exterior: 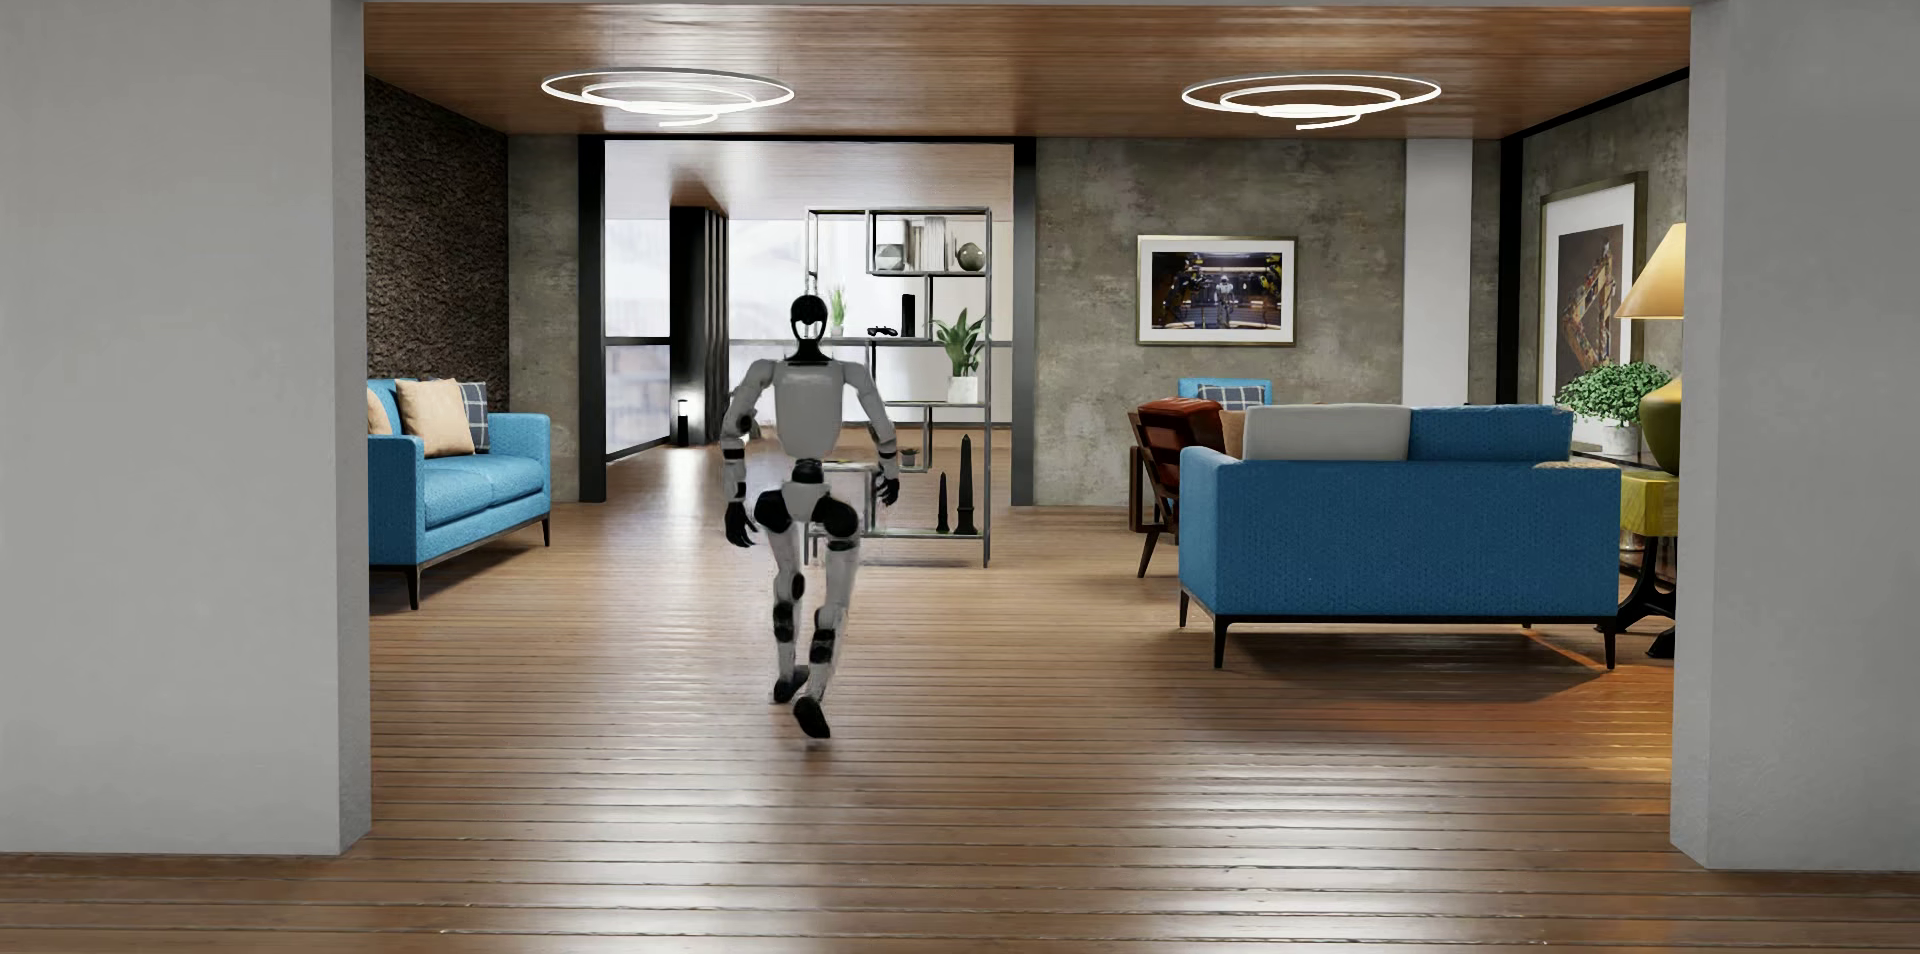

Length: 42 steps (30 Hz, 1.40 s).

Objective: Go to the shelves

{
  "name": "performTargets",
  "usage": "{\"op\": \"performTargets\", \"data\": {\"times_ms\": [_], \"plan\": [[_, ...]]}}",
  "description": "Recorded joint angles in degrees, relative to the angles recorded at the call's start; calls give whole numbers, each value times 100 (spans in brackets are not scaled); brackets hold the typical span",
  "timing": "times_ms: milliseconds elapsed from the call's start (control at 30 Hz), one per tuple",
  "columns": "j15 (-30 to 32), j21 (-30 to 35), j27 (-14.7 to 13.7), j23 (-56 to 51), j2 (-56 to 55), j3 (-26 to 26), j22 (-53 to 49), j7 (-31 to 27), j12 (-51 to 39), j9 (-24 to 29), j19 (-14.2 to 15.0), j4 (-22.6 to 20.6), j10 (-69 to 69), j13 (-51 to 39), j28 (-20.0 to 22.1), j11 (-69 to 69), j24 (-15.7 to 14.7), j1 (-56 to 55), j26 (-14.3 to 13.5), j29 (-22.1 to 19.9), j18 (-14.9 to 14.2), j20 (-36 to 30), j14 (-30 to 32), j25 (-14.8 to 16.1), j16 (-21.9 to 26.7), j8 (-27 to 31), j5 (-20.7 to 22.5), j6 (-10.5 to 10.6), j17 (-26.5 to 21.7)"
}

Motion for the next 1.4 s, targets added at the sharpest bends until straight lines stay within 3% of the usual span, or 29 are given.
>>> {"op": "performTargets", "data": {"times_ms": [33, 67, 100, 133, 167, 233, 300, 400, 467, 500, 533, 600, 633, 667, 733, 767, 833, 867, 900, 967, 1000, 1033, 1067, 1133, 1167, 1233, 1267, 1300, 1400], "plan": [[743, -40, 0, 117, 75, 165, 155, 0, 51, -22, 0, -13, 272, 51, 0, 330, 0, -171, 0, 0, 0, 38, 1208, 0, -51, 0, -202, -31, 7], [2062, -22, 0, 290, -98, 163, 350, 0, 136, -172, 0, -219, 739, 140, 0, 881, 0, -484, 0, 0, 0, 105, 2916, 0, -132, 0, -542, -249, 94], [2788, 102, 0, 665, -409, -197, 447, 0, -13, -114, 0, -459, 1208, 318, 0, 1844, 0, -243, 0, 0, 0, 10, 2913, 0, -159, 0, -522, -296, 206], [3059, 278, 0, 1030, -909, -558, 458, 0, -185, -73, 0, -698, 1440, 474, 0, 2912, 0, 101, 0, 0, 0, -17, 2770, 0, -190, 0, -506, -342, 315], [2538, 568, 0, 1391, -1526, -932, 327, 0, -390, -20, 0, -906, 1318, 626, 0, 3925, 0, 667, 0, 0, 0, 106, 2466, 0, -217, 0, -451, -347, 404], [1023, 1235, 0, 2166, -2677, -1757, -148, 0, -886, 57, 0, -1097, 672, 1051, 0, 4815, 0, 2098, 0, 0, 0, 547, 1764, 0, -235, 0, -143, -165, 504], [550, 1671, 0, 2818, -3758, -2482, -893, 0, -1370, 63, 0, -977, -37, 1588, 0, 4075, 0, 3461, 0, 0, 0, 1203, 841, 0, -194, 0, 66, 42, 512], [768, 1723, 0, 3292, -4679, -3460, -2050, 0, -2129, -93, 0, -528, -508, 2338, 0, 1080, 0, 4769, 0, 0, 0, 2169, -339, 0, -46, 0, -4, 259, 422], [1245, 1410, 0, 3421, -5044, -3925, -2758, 0, -2431, -317, 0, -302, -469, 2688, 0, -1039, 0, 5179, 0, 0, 0, 2648, -542, 0, 169, 0, -110, 291, 367], [1088, 1351, 0, 3517, -5222, -4129, -2926, 0, -2481, -354, 0, -110, -319, 2790, 0, -864, 0, 5398, 0, 0, 0, 2855, -389, 0, 230, 0, -140, 303, 328], [750, 1305, 0, 3638, -5323, -4297, -2947, 0, -2443, -358, 0, 87, 20, 2847, 0, 373, 0, 5577, 0, 0, 0, 2987, 1, 0, 226, 0, -91, 348, 291], [1026, 1335, 0, 3940, -5494, -4218, -2615, 0, -2206, -406, 0, 473, 1605, 2751, 0, 1715, 0, 5289, 0, 0, 0, 2935, 1667, 0, 29, 0, 339, 653, 250], [706, 1424, 0, 4009, -5143, -4042, -2293, 0, -2058, -301, 0, 534, 2763, 2574, 0, 2058, 0, 4936, 0, 0, 0, 2656, 2432, 0, -59, 0, 580, 687, 270], [376, 1425, 0, 3839, -4661, -3871, -1909, 0, -2019, -206, 0, 529, 4152, 2430, 0, 2108, 0, 4408, 0, 0, 0, 2222, 2629, 0, -129, 0, 791, 697, 316], [389, 1314, 0, 2995, -3515, -3048, -908, 0, -1807, -112, 0, 173, 4920, 2037, 0, 1447, 0, 3219, 0, 0, 0, 1470, 2130, 0, -313, 0, 915, 401, 480], [423, 1137, 0, 2434, -2913, -2644, -559, 0, -1503, -68, 0, 6, 4617, 1855, 0, 1077, 0, 2717, 0, 0, 0, 1428, 2232, 0, -421, 0, 927, 257, 542], [520, 939, 0, 1297, -1930, -1938, 142, 0, -1094, -48, 0, -221, 2694, 1400, 0, 486, 0, 1869, 0, 0, 0, 498, 3027, 0, -387, 0, 778, 38, 544], [460, 748, 0, 722, -1492, -1632, 311, 0, -829, -50, 0, -231, 1511, 1190, 0, 273, 0, 1600, 0, 0, 0, 302, 3055, 0, -376, 0, 689, -14, 524], [327, 569, 0, 248, -1118, -1373, 439, 0, -583, -89, 0, -170, 503, 964, 0, 117, 0, 1387, 0, 0, 0, 140, 2255, 0, -358, 0, 630, -22, 475], [104, 229, 0, -354, -637, -851, 477, 0, -198, -169, 0, 62, -137, 536, 0, 117, 0, 966, 0, 0, 0, -81, -293, 0, -280, 0, 492, 27, 346], [181, 40, 0, -500, -370, -586, 500, 0, -60, -158, 0, 127, -84, 463, 0, 184, 0, 839, 0, 0, 0, -126, -467, 0, -238, 0, 390, 41, 313], [490, -105, 0, -504, -121, -437, 571, 0, 55, -178, 0, 48, -11, 506, 0, 335, 0, 731, 0, 0, 0, -195, 188, 0, -204, 0, 286, 17, 317], [1020, -289, 0, -488, 27, -294, 623, 0, 220, -305, 0, -129, 0, 650, 0, 552, 0, 623, 0, 0, 0, 7, 1604, 0, -219, 0, 116, -40, 316], [2641, 45, 0, 308, -623, -596, 814, 0, 128, -306, 0, -668, 904, 856, 0, 2501, 0, 683, 0, 0, 0, -51, 2664, 0, -260, 0, -272, -336, 495], [2743, 325, 0, 848, -1126, -740, 838, 0, -75, -193, 0, -917, 1081, 887, 0, 3563, 0, 1004, 0, 0, 0, 40, 2634, 0, -281, 0, -377, -406, 560], [1287, 1111, 0, 1975, -2294, -1266, 497, 0, -663, -23, 0, -1200, 744, 865, 0, 4947, 0, 2064, 0, 0, 0, 240, 2030, 0, -295, 0, -326, -380, 630], [654, 1375, 0, 2371, -2754, -1653, 174, 0, -927, -23, 0, -1137, 469, 1024, 0, 4947, 0, 2675, 0, 0, 0, 413, 1620, 0, -285, 0, -134, -238, 631], [400, 1524, 0, 2639, -3167, -2087, -168, 0, -1224, -34, 0, -983, 223, 1241, 0, 4533, 0, 3199, 0, 0, 0, 601, 1205, 0, -277, 0, 39, -81, 603], [693, 1696, 0, 3113, -3877, -3186, -1278, 0, -2137, -134, 0, -625, -319, 1880, 0, 1541, 0, 4286, 0, 0, 0, 1369, 214, 0, -196, 0, 33, 168, 483]]}}
